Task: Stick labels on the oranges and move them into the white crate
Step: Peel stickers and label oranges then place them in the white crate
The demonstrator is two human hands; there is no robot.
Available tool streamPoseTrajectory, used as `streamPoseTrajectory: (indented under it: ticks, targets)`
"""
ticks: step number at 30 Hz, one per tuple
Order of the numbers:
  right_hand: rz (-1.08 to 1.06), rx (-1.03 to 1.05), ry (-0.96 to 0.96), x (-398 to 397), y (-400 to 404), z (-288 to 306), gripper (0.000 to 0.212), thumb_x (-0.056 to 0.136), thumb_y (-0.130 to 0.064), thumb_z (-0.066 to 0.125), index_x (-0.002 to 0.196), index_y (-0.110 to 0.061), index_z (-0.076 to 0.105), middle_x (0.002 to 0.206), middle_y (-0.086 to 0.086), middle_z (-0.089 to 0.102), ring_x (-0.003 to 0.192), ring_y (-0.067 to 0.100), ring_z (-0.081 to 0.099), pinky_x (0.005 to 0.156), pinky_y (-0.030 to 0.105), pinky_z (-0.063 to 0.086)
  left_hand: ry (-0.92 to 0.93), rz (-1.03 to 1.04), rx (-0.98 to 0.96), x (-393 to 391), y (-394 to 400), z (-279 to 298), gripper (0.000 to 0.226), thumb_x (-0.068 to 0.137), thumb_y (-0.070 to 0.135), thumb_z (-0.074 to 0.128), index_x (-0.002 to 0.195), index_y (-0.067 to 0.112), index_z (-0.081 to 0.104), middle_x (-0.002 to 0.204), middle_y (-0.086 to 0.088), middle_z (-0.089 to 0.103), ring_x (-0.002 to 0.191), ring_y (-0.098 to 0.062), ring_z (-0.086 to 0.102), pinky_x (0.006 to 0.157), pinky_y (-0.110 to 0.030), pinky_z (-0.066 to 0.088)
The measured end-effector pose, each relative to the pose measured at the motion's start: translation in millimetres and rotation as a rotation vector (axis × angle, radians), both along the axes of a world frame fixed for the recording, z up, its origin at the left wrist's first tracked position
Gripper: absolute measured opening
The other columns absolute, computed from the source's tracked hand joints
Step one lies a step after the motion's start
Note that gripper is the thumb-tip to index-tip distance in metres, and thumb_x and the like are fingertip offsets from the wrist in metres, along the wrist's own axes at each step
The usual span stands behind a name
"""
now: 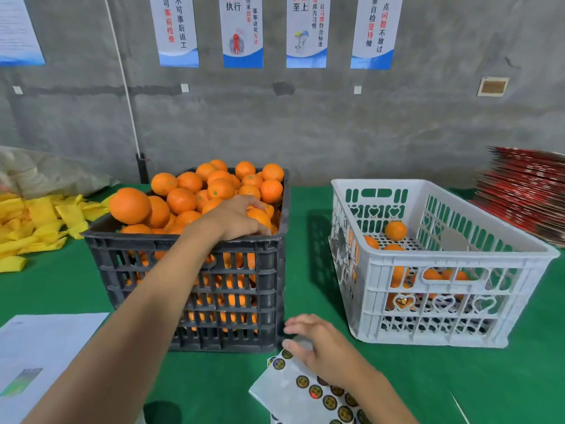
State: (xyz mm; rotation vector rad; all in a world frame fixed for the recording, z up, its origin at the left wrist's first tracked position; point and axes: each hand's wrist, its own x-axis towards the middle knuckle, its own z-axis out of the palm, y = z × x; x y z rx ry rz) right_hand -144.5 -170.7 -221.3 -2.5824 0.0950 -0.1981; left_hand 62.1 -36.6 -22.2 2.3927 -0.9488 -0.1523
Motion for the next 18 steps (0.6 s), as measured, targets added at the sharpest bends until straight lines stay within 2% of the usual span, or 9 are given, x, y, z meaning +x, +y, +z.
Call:
streamPoseTrajectory:
  ticks: [3, 5, 7, 9, 11, 15, 18]
  targets:
    - [0.017, 0.227, 0.079, -4, 0, -20, 0.054, 0.099, -0.056, 0.055, 0.145, -0.028, 0.057, 0.151, -0.023, 0.042, 0.140, -0.006, 0.034, 0.120, 0.032, 0.033, -0.004, 0.009, 0.000, -3, -2, -1, 0.066, 0.082, 0.037, 0.081, 0.141, 0.031, 0.053, 0.143, -0.006, 0.051, 0.123, -0.025, 0.051, 0.089, -0.029, 0.038]
    - [0.025, 0.210, 0.112, -5, -3, -28, 0.058, 0.096, -0.062, 0.057, 0.143, -0.029, 0.058, 0.153, -0.025, 0.040, 0.142, -0.004, 0.032, 0.121, 0.032, 0.028, -0.002, 0.019, -0.023, -3, -2, -2, 0.066, 0.083, 0.035, 0.081, 0.142, 0.029, 0.052, 0.141, -0.006, 0.052, 0.116, -0.023, 0.051, 0.086, -0.030, 0.038]
    - [0.040, 0.188, 0.121, -6, -7, -32, 0.058, 0.094, -0.064, 0.059, 0.140, -0.029, 0.062, 0.152, -0.025, 0.042, 0.140, -0.003, 0.032, 0.119, 0.031, 0.027, -0.002, 0.018, -0.029, -4, -1, -2, 0.066, 0.084, 0.035, 0.081, 0.142, 0.028, 0.051, 0.143, -0.007, 0.050, 0.124, -0.026, 0.050, 0.089, -0.031, 0.038]
    - [0.033, 0.189, 0.096, -6, -6, -34, 0.050, 0.096, -0.058, 0.060, 0.134, -0.028, 0.067, 0.147, -0.022, 0.048, 0.135, -0.003, 0.037, 0.116, 0.029, 0.029, -0.002, 0.016, -0.025, -4, 0, -2, 0.065, 0.084, 0.035, 0.080, 0.142, 0.028, 0.051, 0.144, -0.008, 0.050, 0.127, -0.028, 0.049, 0.089, -0.031, 0.038]
    - [-0.015, 0.233, 0.058, -4, -4, -34, 0.036, 0.098, -0.050, 0.061, 0.122, -0.027, 0.075, 0.137, -0.022, 0.055, 0.127, -0.004, 0.043, 0.113, 0.026, 0.033, 0.008, 0.013, -0.032, -4, 1, -2, 0.064, 0.084, 0.035, 0.081, 0.141, 0.029, 0.052, 0.141, -0.007, 0.051, 0.120, -0.026, 0.050, 0.088, -0.032, 0.038]
    - [-0.129, 0.448, 0.039, -1, -1, -32, 0.017, 0.096, -0.033, 0.068, 0.098, -0.025, 0.083, 0.122, -0.021, 0.063, 0.114, -0.006, 0.057, 0.103, 0.021, 0.047, 0.018, 0.019, -0.055, -3, 1, -3, 0.065, 0.083, 0.035, 0.082, 0.140, 0.030, 0.052, 0.136, -0.005, 0.051, 0.110, -0.022, 0.049, 0.087, -0.033, 0.041]
    - [-0.179, 0.562, 0.080, 1, -3, -27, 0.010, 0.091, -0.031, 0.074, 0.088, -0.030, 0.084, 0.119, -0.021, 0.067, 0.108, -0.009, 0.060, 0.091, 0.012, 0.044, 0.019, 0.024, -0.066, -4, 2, -3, 0.065, 0.082, 0.035, 0.083, 0.139, 0.030, 0.052, 0.132, -0.004, 0.052, 0.107, -0.021, 0.050, 0.081, -0.032, 0.040]
